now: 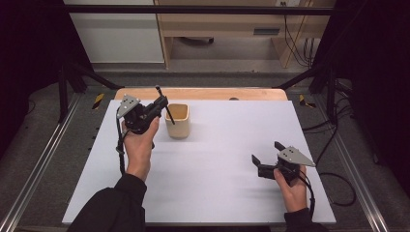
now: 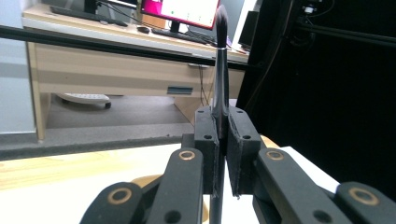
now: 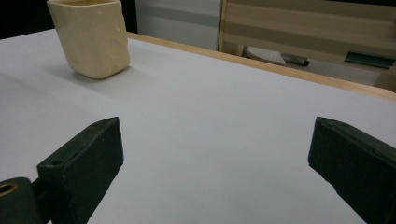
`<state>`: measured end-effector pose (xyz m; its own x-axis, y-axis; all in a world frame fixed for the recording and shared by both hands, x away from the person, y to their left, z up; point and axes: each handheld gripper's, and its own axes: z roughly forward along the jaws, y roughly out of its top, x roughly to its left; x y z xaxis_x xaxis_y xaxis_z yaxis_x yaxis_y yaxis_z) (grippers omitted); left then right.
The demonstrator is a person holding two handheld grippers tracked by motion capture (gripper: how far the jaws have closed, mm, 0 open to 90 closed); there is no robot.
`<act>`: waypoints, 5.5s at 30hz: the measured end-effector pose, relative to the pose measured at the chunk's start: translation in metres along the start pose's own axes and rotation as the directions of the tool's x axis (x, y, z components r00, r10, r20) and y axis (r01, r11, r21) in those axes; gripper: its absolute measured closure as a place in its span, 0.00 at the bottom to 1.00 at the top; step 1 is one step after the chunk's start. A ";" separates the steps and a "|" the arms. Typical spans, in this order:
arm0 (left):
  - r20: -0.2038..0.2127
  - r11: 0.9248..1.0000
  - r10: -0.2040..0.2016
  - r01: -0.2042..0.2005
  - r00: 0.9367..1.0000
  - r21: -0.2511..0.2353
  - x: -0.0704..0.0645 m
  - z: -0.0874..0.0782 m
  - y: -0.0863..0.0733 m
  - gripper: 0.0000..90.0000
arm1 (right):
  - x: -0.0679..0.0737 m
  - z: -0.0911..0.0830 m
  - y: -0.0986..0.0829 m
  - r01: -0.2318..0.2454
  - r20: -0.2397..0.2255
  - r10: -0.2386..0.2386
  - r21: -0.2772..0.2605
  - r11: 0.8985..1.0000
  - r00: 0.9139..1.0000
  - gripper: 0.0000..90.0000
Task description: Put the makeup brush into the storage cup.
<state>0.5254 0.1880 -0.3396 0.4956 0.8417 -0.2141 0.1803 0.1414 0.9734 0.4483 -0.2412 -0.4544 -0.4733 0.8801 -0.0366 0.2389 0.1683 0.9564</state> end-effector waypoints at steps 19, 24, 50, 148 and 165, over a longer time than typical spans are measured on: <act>-0.015 0.997 0.076 -0.076 0.997 0.032 0.011 0.027 0.012 0.93 | -0.002 -0.019 -0.011 -0.029 -0.042 0.028 -0.024 0.999 0.999 0.03; -0.013 0.996 0.087 -0.086 0.996 0.026 0.009 0.030 0.009 0.93 | -0.008 -0.023 -0.012 -0.039 -0.034 0.038 -0.030 0.999 0.999 0.03; -0.023 0.989 0.145 -0.146 0.989 -0.012 0.012 0.049 0.002 0.93 | -0.010 -0.034 -0.019 -0.004 -0.081 -0.007 -0.130 0.992 0.997 0.04; 0.000 0.963 0.266 -0.265 0.964 0.039 -0.002 0.033 -0.037 0.22 | -0.008 -0.031 -0.020 -0.010 -0.106 -0.004 -0.128 0.992 0.994 0.05; 0.129 0.952 0.297 -0.303 0.946 0.028 -0.017 0.007 -0.046 0.03 | -0.007 -0.030 -0.020 -0.004 -0.108 -0.010 -0.130 0.992 0.994 0.04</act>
<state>0.5147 0.1630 -0.3815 0.6319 0.7713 0.0765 0.0450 -0.1350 0.9898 0.4212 -0.2647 -0.4648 -0.5647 0.8252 -0.0146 0.1286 0.1055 0.9861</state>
